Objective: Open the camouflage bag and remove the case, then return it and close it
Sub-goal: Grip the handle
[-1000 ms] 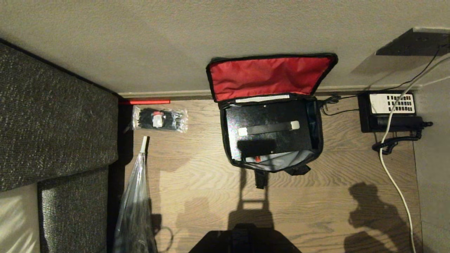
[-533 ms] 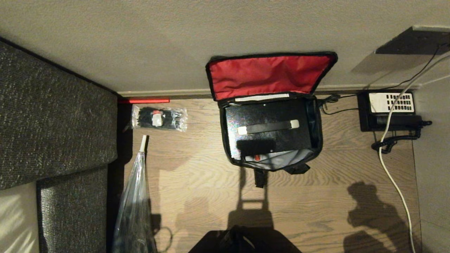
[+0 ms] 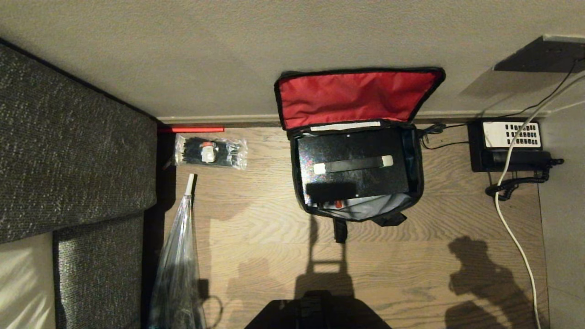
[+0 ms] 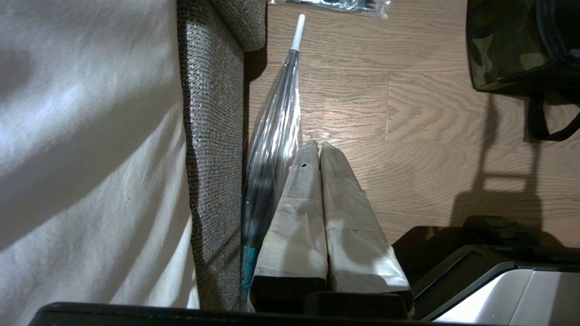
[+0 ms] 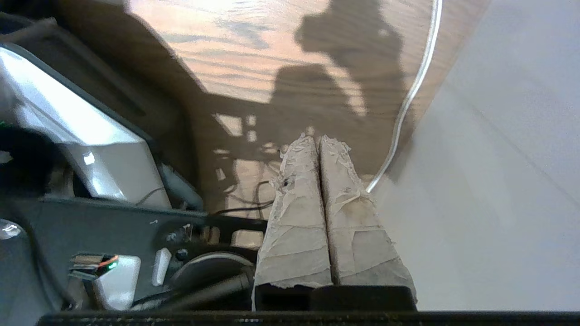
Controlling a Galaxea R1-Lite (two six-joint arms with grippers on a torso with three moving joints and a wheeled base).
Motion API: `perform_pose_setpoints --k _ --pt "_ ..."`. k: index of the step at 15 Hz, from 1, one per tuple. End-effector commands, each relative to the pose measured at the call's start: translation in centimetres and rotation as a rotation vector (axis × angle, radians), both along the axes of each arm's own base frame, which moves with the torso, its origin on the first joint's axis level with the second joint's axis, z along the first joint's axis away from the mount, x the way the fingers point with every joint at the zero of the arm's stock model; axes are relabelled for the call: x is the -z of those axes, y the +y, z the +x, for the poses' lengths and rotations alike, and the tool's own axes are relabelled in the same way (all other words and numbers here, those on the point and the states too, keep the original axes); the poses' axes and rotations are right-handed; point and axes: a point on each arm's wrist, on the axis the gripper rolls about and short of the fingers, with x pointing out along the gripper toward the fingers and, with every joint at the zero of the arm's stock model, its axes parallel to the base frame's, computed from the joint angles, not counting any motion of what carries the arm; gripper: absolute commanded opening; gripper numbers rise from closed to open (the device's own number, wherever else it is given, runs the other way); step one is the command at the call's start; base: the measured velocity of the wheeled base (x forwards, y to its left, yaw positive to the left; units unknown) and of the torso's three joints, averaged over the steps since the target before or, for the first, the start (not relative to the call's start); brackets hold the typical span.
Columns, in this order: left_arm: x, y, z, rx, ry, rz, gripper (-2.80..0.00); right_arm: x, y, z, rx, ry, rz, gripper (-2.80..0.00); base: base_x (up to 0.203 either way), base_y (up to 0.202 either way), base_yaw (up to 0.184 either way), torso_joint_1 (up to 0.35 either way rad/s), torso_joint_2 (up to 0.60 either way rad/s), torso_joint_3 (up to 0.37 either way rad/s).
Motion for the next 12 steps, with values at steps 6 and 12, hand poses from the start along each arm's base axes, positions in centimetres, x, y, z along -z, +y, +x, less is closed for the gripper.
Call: perform_pose_setpoints --k 6,12 --pt "0.0 0.0 0.0 -0.001 -0.001 0.000 -2.80 -2.0 1.4 3.7 -0.088 -0.025 -0.097 -2.80 0.000 0.000 0.000 0.000 0.00 0.000" --pt "0.0 0.0 0.0 -0.001 -0.001 0.000 -2.80 -4.0 5.4 13.5 -0.128 0.172 -0.103 0.00 0.000 0.000 0.000 0.000 0.00 0.000"
